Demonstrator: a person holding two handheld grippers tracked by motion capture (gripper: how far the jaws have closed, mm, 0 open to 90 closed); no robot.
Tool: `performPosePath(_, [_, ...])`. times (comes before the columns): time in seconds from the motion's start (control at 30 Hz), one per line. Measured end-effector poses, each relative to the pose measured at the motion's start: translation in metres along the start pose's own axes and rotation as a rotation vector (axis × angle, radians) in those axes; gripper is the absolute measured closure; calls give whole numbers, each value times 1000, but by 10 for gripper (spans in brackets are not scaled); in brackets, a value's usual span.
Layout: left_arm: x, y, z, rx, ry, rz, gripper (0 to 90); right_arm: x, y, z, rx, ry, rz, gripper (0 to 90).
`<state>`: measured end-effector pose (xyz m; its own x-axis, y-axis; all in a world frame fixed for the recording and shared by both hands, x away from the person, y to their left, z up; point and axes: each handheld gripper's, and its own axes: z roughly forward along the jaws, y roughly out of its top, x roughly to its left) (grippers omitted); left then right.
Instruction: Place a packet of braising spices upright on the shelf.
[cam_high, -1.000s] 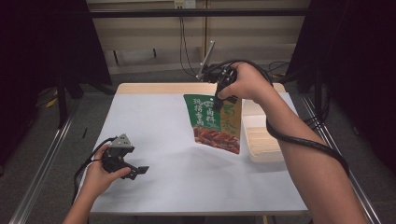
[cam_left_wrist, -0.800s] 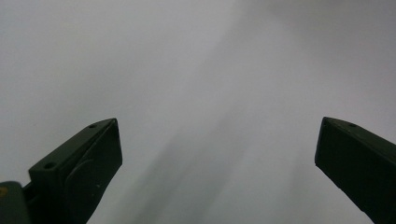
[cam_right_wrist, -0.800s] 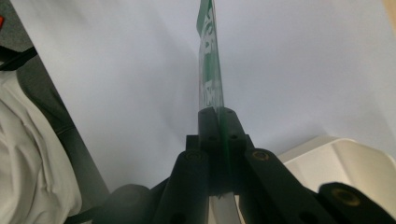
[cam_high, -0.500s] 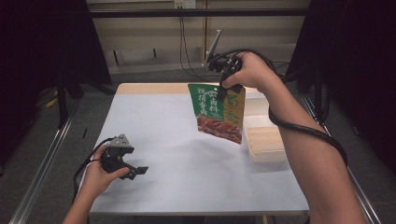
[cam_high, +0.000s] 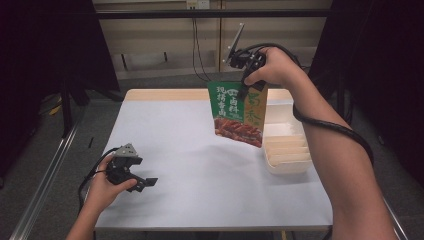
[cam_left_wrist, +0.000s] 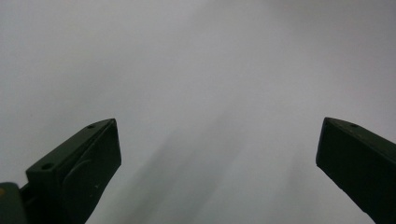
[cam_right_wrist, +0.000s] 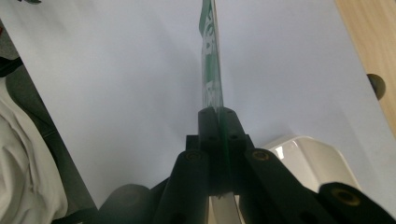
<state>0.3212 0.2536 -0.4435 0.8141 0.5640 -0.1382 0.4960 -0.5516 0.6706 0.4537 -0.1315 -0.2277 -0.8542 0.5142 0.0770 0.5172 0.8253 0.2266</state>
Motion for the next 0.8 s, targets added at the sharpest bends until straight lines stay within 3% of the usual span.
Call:
performPosePath(0.27, [0, -1, 0, -7, -9, -5, 0, -14, -5, -6, -5, -4, 6, 900])
performPosePath(0.5, [0, -2, 2, -1, -15, -10, 0, -34, -19, -10, -21, 4, 32, 900])
performPosePath(0.8, [0, -1, 3, -2, -17, -11, 0, -55, -32, -20, -20, -19, 61, 900])
